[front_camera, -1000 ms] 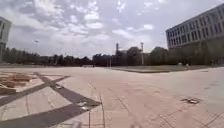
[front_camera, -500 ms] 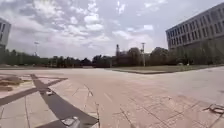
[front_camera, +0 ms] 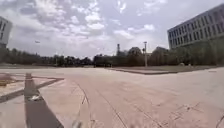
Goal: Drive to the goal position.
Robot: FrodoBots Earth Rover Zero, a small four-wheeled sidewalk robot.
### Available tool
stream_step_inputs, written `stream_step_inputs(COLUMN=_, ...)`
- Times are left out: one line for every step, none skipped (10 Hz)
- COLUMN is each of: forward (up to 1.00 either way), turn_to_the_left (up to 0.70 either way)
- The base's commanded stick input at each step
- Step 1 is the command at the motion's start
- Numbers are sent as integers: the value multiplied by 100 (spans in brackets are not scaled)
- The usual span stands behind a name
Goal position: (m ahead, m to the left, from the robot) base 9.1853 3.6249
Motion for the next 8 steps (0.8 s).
stream_step_inputs(forward=99, turn_to_the_left=4)
stream_step_inputs(forward=99, turn_to_the_left=4)
stream_step_inputs(forward=99, turn_to_the_left=4)
stream_step_inputs(forward=99, turn_to_the_left=4)
stream_step_inputs(forward=99, turn_to_the_left=4)
stream_step_inputs(forward=99, turn_to_the_left=4)
stream_step_inputs(forward=99, turn_to_the_left=4)
stream_step_inputs(forward=99, turn_to_the_left=4)
